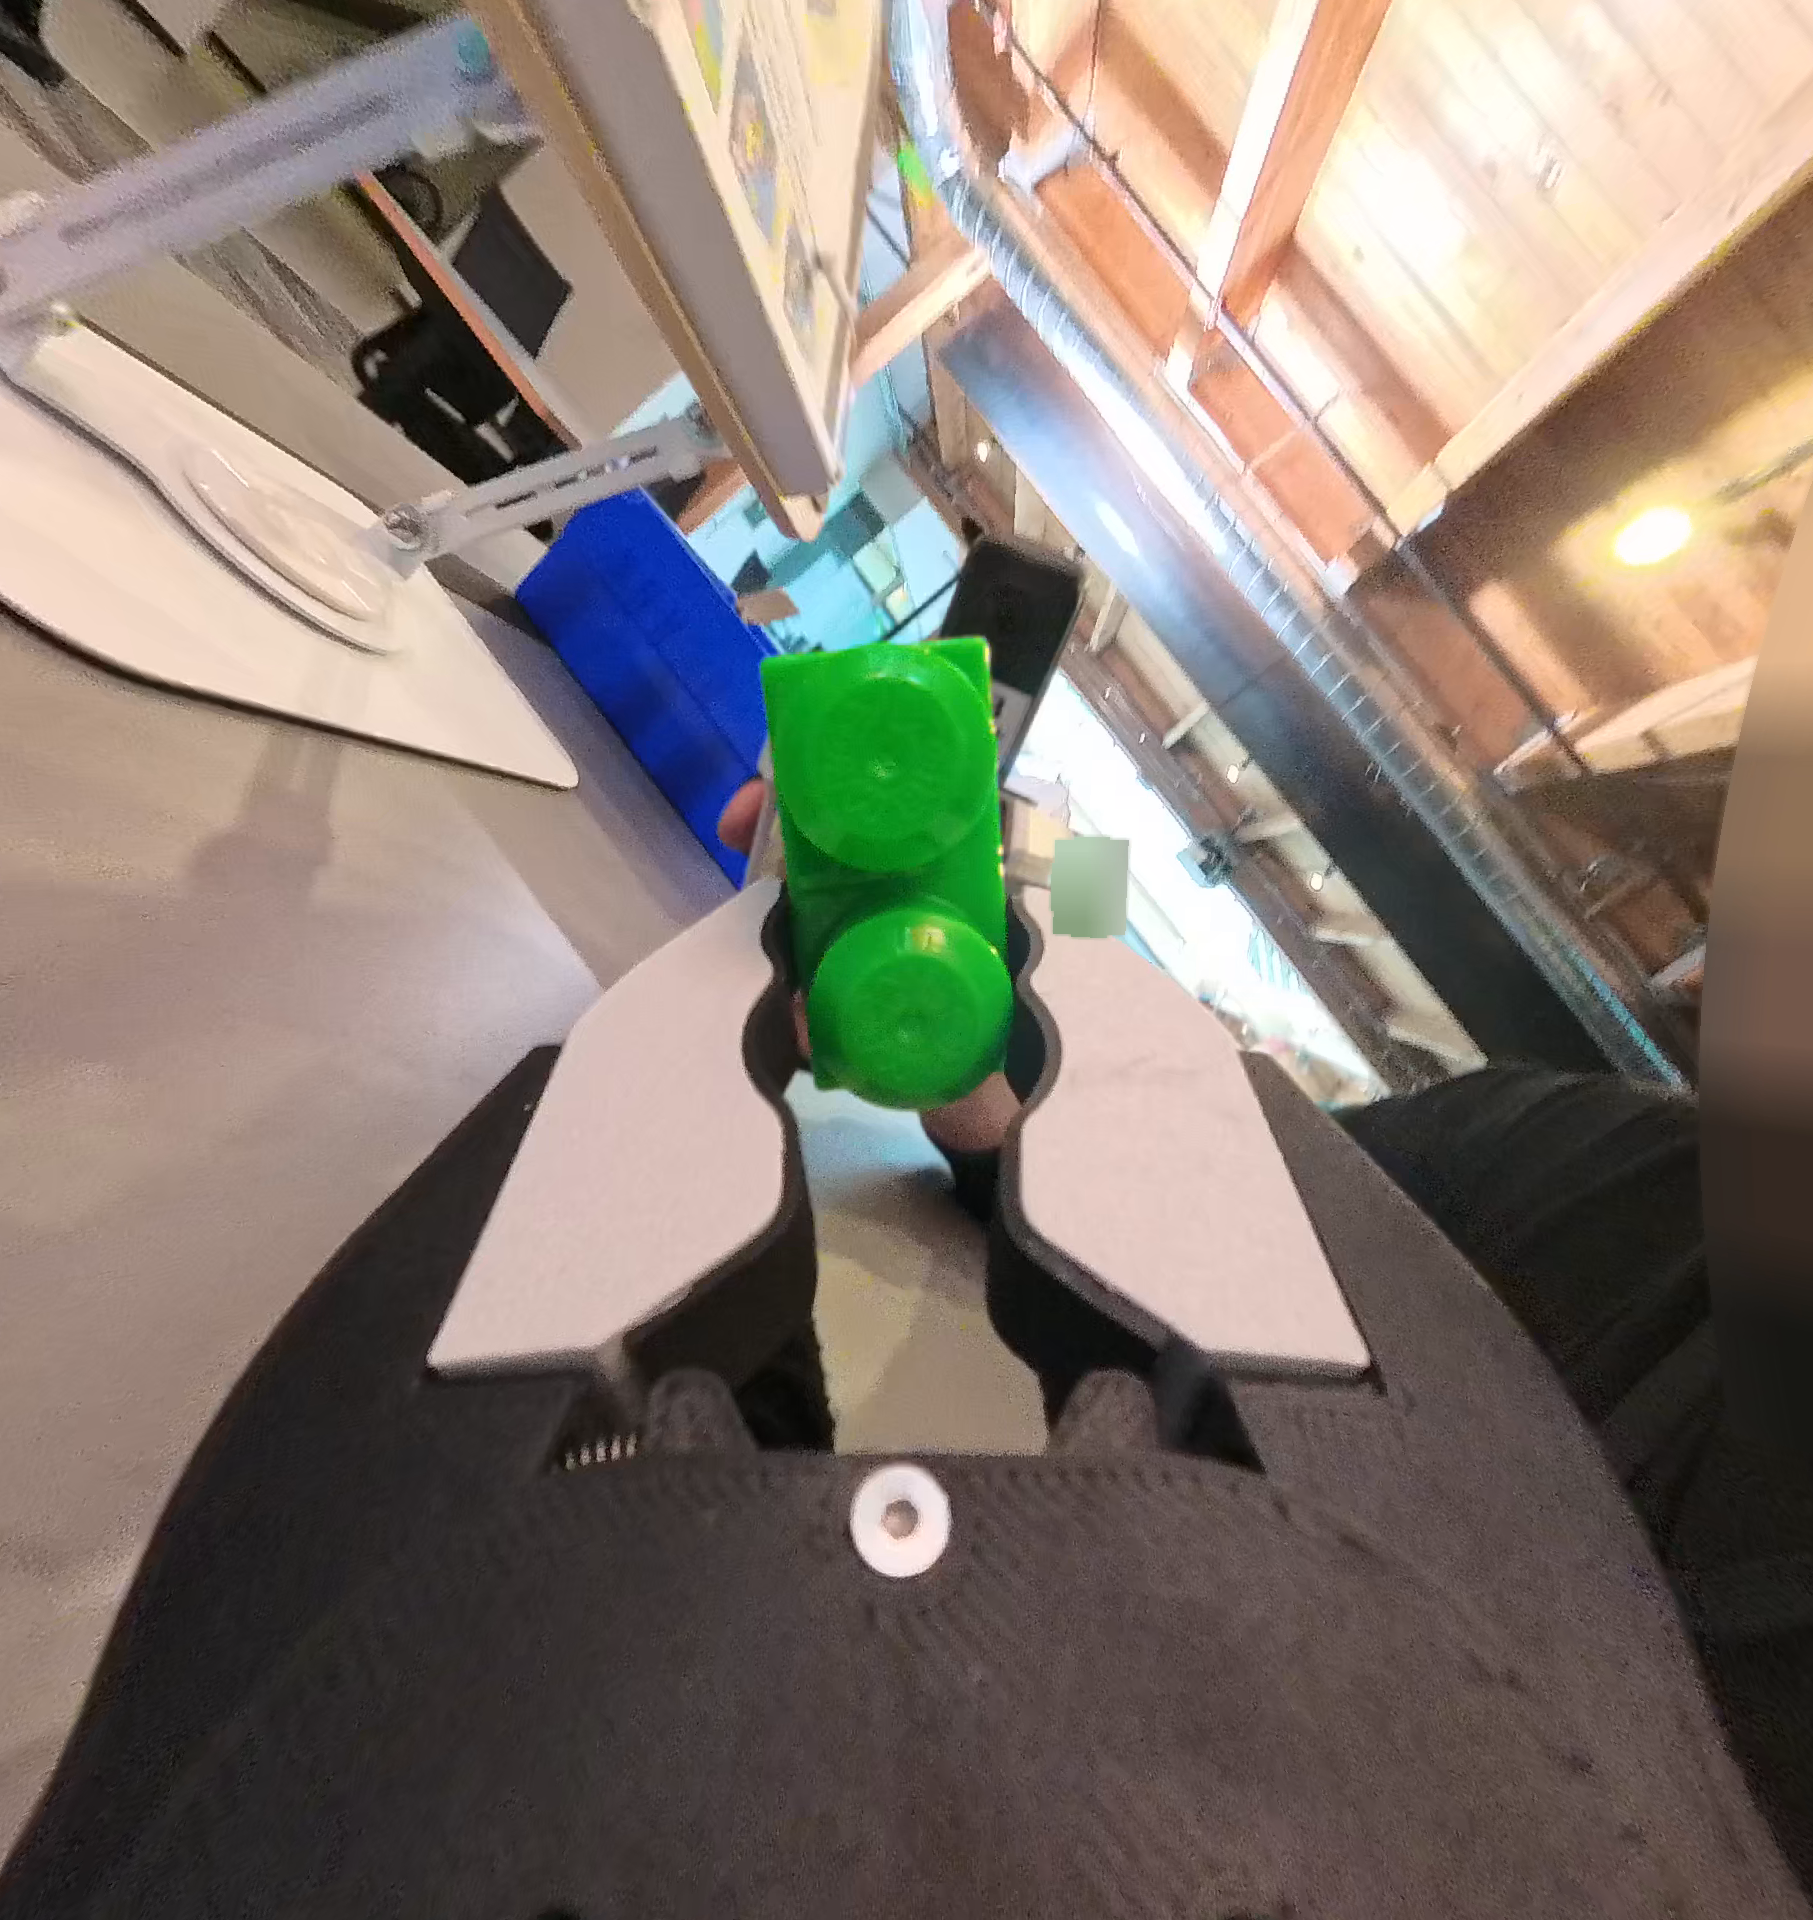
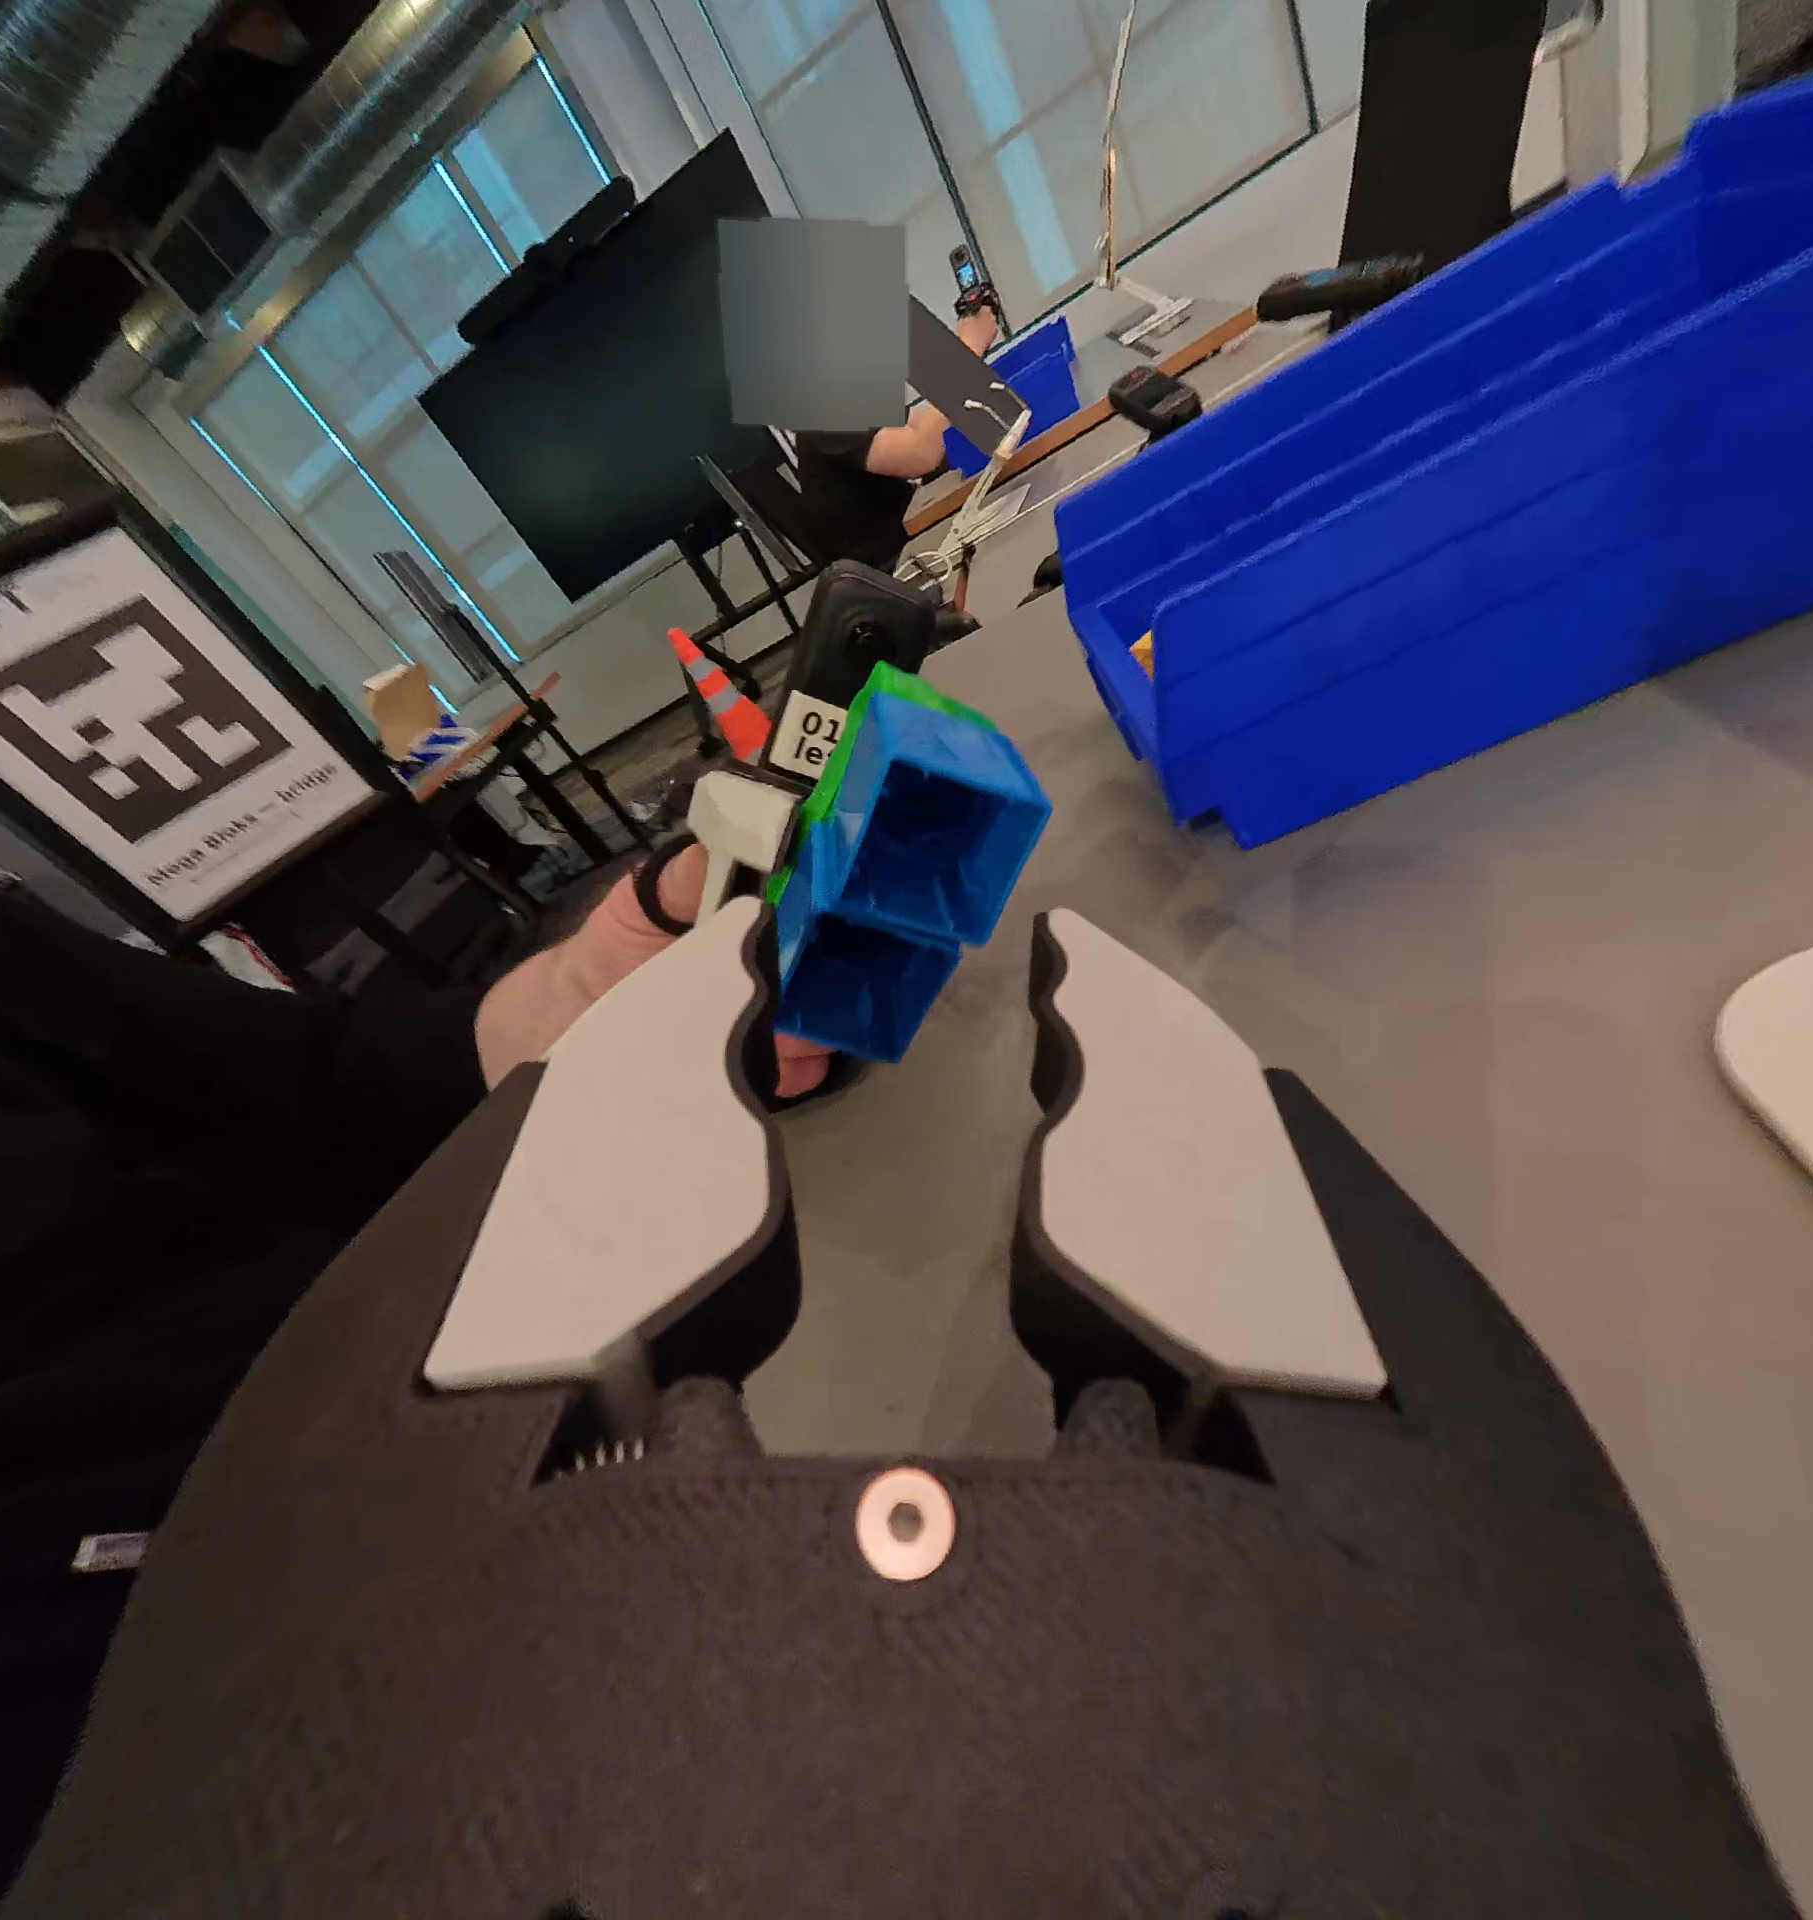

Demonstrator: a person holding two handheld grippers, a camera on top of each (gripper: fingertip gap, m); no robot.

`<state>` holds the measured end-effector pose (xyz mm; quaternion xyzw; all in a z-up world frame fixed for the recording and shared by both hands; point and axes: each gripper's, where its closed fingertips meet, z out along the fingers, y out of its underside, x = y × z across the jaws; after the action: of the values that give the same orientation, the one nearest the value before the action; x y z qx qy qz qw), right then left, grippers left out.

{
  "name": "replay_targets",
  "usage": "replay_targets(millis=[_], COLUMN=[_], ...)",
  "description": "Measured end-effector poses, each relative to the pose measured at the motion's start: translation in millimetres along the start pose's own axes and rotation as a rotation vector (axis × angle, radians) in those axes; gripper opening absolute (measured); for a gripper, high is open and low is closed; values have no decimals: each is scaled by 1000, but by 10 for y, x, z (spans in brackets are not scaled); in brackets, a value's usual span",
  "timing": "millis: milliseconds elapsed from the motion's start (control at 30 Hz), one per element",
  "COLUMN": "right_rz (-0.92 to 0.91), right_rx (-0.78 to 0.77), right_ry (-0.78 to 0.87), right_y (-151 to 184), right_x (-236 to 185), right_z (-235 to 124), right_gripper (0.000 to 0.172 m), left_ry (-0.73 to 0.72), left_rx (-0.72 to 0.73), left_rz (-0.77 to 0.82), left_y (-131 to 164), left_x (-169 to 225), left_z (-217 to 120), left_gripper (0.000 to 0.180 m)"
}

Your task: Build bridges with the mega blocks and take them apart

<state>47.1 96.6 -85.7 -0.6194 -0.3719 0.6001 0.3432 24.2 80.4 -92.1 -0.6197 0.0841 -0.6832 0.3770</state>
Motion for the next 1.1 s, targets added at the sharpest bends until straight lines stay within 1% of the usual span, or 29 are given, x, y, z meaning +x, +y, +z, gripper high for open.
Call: replay_targets(millis=[67, 133, 200, 267, 300, 367, 400, 433, 500, 533, 567, 600, 633, 700, 733, 800, 833, 933, 967, 1033, 1067, 1100], right_rz=[-131, -280, -331, -294, -256, -160, -117, -101, -77, -66, -61, -61, -67, -77, -96, -133, -138, -141, -132, -126, -117, -109], right_rx=[1, -23, -32, -76, -114, -188, -203, -220, -248, -261, -267, -266, -266, -293, -314, -348, -345, -355, -345, -279, -242, -195], right_ry=[31, 67, 67, 43, 8, -151, -184, -193, -226, -236, -232, -211, -199, -167, -149, -167, -169, -166, -166, -176, -174, -160], right_y=[-72, -120, -180, -163, -111, 20, 44, 59, 82, 91, 90, 78, 66, 76, 104, 178, 194, 254, 238, 141, 84, 9], right_x=[-33, -79, -139, -155, -174, -337, -360, -354, -385, -395, -386, -356, -340, -302, -283, -331, -351, -348, -347, -367, -365, -346], right_z=[-35, -66, -90, -97, -94, -99, -111, -132, -171, -185, -196, -200, -209, -224, -226, -199, -168, -123, -121, -114, -116, -127], right_gripper=[53, 56, 59, 58, 53, 37, 36, 23, 18, 19, 22, 30, 34, 54, 53, 41, 38, 38, 37, 36, 36, 36], left_ry=[5, -22, -11, -30, -28, -70, -71, -38, -41, -47, -46, -38, -28, -27, -26, -31, -39, -53, -38, -14, 2, 15], left_rx=[-72, -147, -254, -324, -377, -441, -480, -507, -562, -591, -605, -610, -622, -638, -643, -679, -690, -719, -707, -644, -604, -562], left_rz=[26, 69, 94, 162, 189, 246, 259, 251, 268, 285, 295, 296, 304, 331, 335, 361, 374, 392, 383, 381, 380, 383], left_y=[75, 164, 283, 354, 418, 480, 516, 545, 594, 607, 595, 575, 566, 546, 538, 569, 577, 593, 578, 491, 432, 372], left_x=[44, 41, 77, 98, 125, 104, 104, 152, 157, 148, 144, 150, 156, 153, 161, 157, 150, 117, 132, 181, 210, 226], left_z=[47, 83, 120, 157, 173, 191, 182, 178, 180, 183, 195, 212, 221, 231, 236, 232, 239, 233, 240, 268, 274, 273], left_gripper=[37, 36, 37, 37, 37, 37, 37, 37, 37, 37, 37, 37, 37, 37, 37, 37, 37, 37, 37, 37, 39, 46])
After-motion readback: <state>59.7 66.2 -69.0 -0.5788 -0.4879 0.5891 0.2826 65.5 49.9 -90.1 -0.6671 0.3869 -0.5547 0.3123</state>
